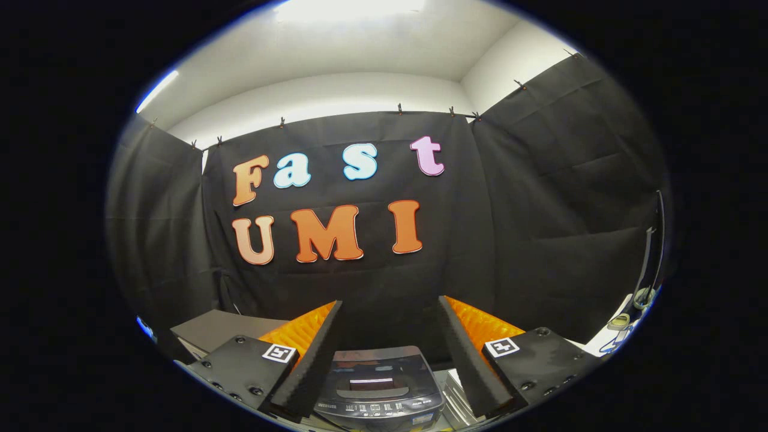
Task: Put the clothes into the washing machine and then close the washing machine lid.
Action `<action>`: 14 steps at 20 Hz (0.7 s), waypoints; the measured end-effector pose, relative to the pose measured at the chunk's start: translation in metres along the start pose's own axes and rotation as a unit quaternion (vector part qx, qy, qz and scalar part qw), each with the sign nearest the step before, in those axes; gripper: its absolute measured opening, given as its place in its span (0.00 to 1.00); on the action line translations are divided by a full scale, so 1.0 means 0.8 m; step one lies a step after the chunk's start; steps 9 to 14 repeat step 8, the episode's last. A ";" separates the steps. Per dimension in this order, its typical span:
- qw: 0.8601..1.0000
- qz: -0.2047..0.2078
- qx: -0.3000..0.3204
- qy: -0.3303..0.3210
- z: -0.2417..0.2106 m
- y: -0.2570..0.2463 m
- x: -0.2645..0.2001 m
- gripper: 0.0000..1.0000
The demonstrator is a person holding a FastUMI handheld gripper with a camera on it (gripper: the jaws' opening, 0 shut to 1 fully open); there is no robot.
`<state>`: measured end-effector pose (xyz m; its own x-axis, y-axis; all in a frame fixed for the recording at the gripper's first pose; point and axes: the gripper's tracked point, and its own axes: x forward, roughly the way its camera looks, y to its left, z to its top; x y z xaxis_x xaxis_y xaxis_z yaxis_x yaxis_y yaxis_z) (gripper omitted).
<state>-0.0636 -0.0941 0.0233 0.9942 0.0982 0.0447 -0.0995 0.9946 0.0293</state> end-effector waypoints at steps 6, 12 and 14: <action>1.000 0.006 -0.002 0.003 -0.002 0.008 0.005 0.99; 1.000 0.006 -0.003 0.003 -0.003 0.008 0.005 0.99; 1.000 0.006 -0.003 0.003 -0.003 0.008 0.005 0.99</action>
